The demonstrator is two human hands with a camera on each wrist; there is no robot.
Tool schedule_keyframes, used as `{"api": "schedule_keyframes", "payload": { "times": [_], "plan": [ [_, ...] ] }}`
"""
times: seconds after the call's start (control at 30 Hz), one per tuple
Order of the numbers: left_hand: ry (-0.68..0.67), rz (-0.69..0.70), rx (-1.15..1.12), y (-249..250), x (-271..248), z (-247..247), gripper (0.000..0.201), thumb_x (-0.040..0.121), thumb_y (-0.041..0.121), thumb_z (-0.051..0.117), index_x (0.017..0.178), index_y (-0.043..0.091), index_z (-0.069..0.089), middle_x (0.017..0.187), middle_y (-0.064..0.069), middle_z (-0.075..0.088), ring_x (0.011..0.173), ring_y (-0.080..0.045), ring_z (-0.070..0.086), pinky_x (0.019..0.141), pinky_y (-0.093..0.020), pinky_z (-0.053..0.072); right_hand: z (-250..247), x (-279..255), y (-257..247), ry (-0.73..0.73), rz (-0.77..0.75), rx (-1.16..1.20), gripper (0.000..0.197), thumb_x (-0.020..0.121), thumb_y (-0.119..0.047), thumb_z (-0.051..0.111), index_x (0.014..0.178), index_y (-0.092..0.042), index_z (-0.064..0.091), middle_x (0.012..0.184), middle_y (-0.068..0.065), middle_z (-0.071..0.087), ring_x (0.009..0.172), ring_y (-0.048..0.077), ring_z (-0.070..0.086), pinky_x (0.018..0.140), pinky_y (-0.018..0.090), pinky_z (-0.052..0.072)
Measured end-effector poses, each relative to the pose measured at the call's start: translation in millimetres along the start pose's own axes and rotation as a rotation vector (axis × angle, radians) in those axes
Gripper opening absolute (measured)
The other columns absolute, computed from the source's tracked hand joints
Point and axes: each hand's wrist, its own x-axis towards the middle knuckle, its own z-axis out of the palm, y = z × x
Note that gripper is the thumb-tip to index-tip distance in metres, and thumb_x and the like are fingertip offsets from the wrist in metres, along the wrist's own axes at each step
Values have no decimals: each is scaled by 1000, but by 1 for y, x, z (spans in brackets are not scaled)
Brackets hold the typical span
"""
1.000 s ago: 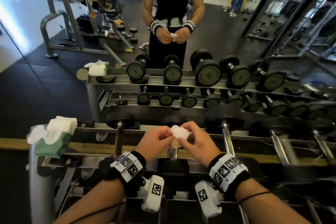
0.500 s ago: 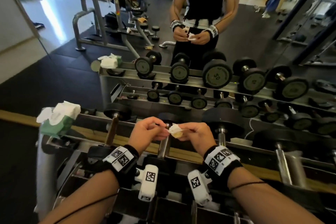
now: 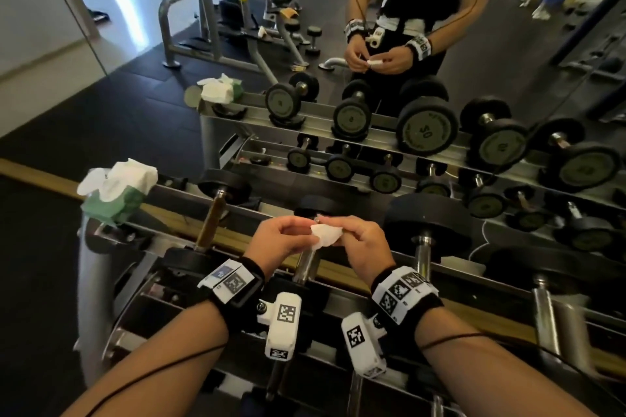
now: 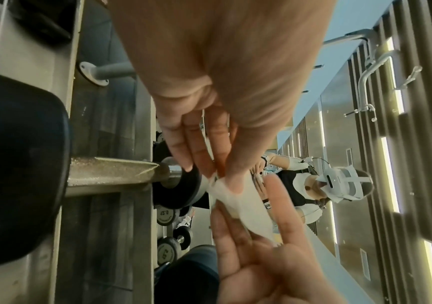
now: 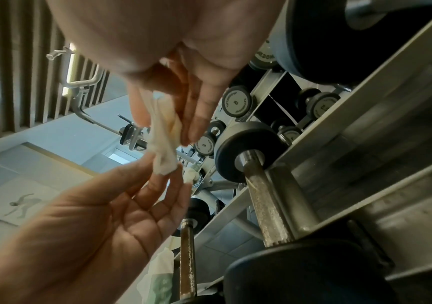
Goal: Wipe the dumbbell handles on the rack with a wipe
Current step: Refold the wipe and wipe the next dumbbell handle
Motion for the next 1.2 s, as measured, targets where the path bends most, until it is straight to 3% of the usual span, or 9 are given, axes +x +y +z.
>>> {"api": "schedule_keyframes", "payload": {
  "times": [0.13,0.23,0.37,0.5,0.67,0.83,1.07,1.13,1.2],
  "plan": [
    [64,59,107,-14,4,2,32,72,-9,77,103,-5,69,99,-23,73,86,-22,69,77,-25,58,0,5,8,26,231,269,34,96,-3,43,116,-22,62,91,10,70,84,19,68,74,31,58],
    [83,67,106,-26,8,2,30,72,-6,79,101,-2,70,97,-21,74,87,-22,70,82,-30,57,-1,6,19,-49,216,157,22,87,-10,68,105,-18,58,93,6,68,85,18,64,78,35,54],
    [100,62,112,-45,8,0,27,73,-5,78,95,8,71,91,-12,75,81,-12,71,74,-23,55,7,7,40,-124,211,56,28,78,-2,75,85,-20,56,81,-2,61,70,4,57,65,19,49],
    [143,67,123,-63,4,-5,27,77,-7,75,95,12,68,88,-7,73,81,-11,69,80,-24,56,7,13,56,-24,321,73,29,79,6,67,76,-22,59,73,-2,61,73,17,57,76,41,50],
    [92,102,380,-76,-8,-21,17,82,8,75,91,22,71,90,6,73,85,3,66,80,-13,47,-3,20,67,10,433,-83,19,84,-8,65,74,-23,60,80,3,64,83,25,62,88,49,50],
    [-100,105,823,-96,-22,-35,34,73,46,80,105,46,69,111,22,53,115,-8,43,103,-36,31,-2,24,63,-113,432,-202,17,87,-4,55,82,-20,55,88,14,61,89,43,65,81,57,55],
    [-115,139,681,-118,-22,-35,48,67,51,79,110,53,58,114,16,48,116,-5,34,101,-33,35,8,49,54,-96,268,-579,17,83,-16,62,92,-31,65,83,-7,61,76,11,58,64,23,43],
    [-144,142,673,-122,-21,-38,51,66,50,80,111,54,56,115,19,46,116,3,31,97,-27,32,12,55,51,-81,190,-646,15,83,-17,66,86,-30,59,80,-8,59,70,6,52,56,19,35],
    [-171,147,664,-125,-19,-42,53,68,42,82,112,55,56,114,22,45,116,9,28,94,-21,29,17,63,48,-99,97,-731,13,84,-18,66,83,-28,57,81,-8,57,73,11,52,62,22,36]
  ]
}}
